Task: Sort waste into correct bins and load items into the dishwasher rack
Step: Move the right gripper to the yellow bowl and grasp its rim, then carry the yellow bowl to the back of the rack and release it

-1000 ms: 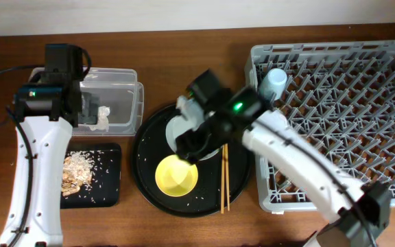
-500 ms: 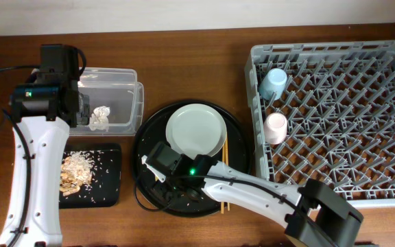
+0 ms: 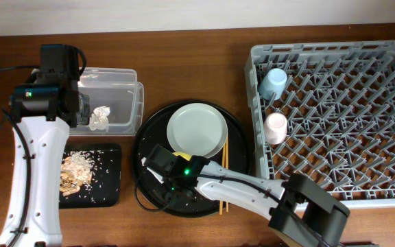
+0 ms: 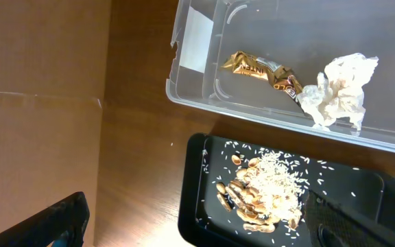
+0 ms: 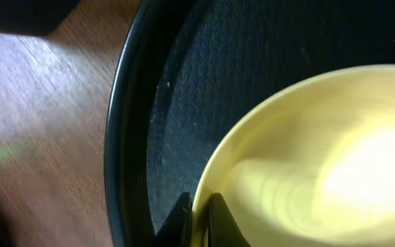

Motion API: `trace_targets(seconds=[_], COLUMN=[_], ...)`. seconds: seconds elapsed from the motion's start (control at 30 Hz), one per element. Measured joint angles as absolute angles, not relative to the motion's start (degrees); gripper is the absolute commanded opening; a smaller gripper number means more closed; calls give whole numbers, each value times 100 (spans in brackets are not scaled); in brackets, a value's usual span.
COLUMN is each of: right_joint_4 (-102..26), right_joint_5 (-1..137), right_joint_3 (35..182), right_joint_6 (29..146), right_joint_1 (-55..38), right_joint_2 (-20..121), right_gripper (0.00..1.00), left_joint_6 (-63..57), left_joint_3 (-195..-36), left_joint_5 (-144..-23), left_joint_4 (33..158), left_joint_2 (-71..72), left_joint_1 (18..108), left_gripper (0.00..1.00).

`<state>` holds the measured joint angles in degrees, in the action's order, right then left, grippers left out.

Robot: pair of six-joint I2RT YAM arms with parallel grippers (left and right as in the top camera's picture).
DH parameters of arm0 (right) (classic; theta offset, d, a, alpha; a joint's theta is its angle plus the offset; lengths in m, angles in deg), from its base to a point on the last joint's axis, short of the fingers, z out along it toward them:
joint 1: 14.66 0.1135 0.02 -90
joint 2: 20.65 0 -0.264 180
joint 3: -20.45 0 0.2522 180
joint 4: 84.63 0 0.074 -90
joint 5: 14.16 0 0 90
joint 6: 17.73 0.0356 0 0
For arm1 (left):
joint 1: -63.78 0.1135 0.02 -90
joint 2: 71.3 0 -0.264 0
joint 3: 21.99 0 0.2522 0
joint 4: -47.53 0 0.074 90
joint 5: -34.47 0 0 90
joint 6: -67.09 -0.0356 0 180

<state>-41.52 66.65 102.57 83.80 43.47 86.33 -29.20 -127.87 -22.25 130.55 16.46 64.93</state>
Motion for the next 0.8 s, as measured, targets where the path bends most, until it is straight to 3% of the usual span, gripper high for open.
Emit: trace_targets(seconds=[0.23, 0.37, 0.5, 0.53, 0.63, 0.73, 0.8], right_joint_4=[-2382, -1849, -1851, -1982, -2819, -4432, -5407], right_joint_5=[6442, 5457, 3448, 2641, 985, -524, -808], right_joint_3=[11719, 12517, 12549, 12549, 12534, 12532, 12521], right_joint_6=[8241, 7790, 7314, 7143, 6953, 7349, 7869], right_joint_1=[3949, 1755, -888, -1764, -2986, -3661, -3797], right_joint_2=[7145, 5829, 5859, 6124, 6924, 8251, 9000], right_gripper=[4, 4, 4, 4, 4, 4, 4], left_joint_6=[-2920, -2920, -2920, -2922, -2920, -2926, -2933], left_joint_3=[-12787, -12787, -12787, -12787, -12787, -12784, -12787], left_joint_5=[-2223, -2221, -2208, -2206, -2201, -2206, -2206], left_joint_4=[13055, 13055, 13061, 13059, 13046, 13057, 13055], left_joint_2=[1646, 1644, 1644, 1644, 1644, 1642, 1631], left_joint_1=[6493, 6493, 6493, 6493, 6493, 6493, 6493], left_gripper=[99, 99, 99, 99, 99, 99, 100])
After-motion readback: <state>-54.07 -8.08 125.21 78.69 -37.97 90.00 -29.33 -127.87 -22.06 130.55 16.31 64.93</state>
